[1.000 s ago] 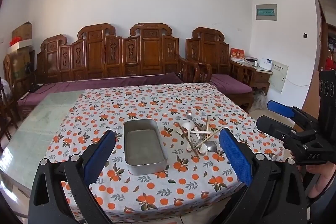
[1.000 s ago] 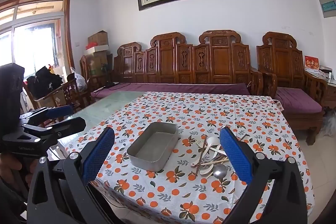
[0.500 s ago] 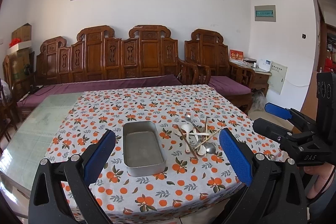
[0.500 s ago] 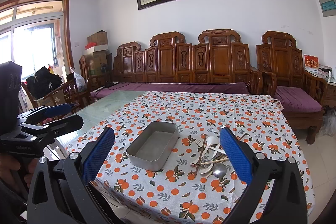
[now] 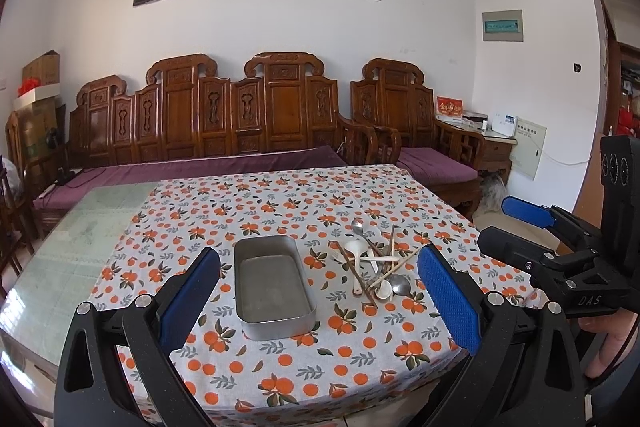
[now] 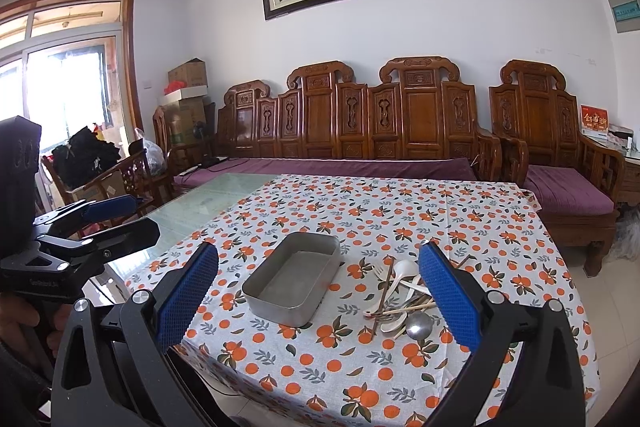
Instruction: Organize utensils
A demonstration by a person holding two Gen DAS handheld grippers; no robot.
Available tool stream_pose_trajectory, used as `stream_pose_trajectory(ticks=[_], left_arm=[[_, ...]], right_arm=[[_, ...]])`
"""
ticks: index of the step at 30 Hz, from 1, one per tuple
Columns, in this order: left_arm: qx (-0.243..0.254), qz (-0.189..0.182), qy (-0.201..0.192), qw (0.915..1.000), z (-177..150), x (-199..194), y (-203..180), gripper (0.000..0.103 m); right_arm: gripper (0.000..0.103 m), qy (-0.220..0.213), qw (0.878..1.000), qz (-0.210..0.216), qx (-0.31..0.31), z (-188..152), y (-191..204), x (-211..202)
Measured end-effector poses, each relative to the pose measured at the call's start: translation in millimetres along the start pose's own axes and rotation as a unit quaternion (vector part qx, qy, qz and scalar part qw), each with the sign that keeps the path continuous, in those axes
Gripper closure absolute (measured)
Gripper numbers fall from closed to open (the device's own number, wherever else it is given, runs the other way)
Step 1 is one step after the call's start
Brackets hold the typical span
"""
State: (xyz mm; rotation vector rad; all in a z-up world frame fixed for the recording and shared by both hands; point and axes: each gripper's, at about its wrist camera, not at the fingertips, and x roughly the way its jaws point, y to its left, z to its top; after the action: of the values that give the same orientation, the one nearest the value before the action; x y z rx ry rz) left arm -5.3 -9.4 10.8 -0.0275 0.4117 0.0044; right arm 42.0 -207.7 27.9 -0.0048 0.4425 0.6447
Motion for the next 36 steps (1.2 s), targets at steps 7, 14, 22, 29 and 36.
stream_pose_trajectory(ticks=[7, 14, 22, 29, 36], left_arm=[[0.001, 0.001, -0.002, 1.0000, 0.1, -1.2, -0.7, 0.008], [0.001, 0.000, -0.003, 1.0000, 1.1, -2.1, -0.8, 0.008], [0.001, -0.001, -0.003, 1.0000, 1.0, -2.3, -0.5, 0.008], [0.002, 0.000, -0.004, 1.0000, 1.4, -2.7, -1.4, 0.008], [0.002, 0.000, -0.005, 1.0000, 2.4, -3.0, -1.4, 0.008]], right_arm=[[0.003, 0.000, 1.000, 0.001, 0.000, -0.1, 0.5, 0.9], [0.003, -0.001, 1.000, 0.001, 0.001, -0.3, 0.7, 0.9], [0.003, -0.001, 1.000, 0.001, 0.001, -0.4, 0.9, 1.0], [0.003, -0.002, 1.000, 0.000, 0.000, -0.3, 0.8, 0.8], [0.003, -0.001, 1.000, 0.001, 0.001, -0.3, 0.5, 0.8]])
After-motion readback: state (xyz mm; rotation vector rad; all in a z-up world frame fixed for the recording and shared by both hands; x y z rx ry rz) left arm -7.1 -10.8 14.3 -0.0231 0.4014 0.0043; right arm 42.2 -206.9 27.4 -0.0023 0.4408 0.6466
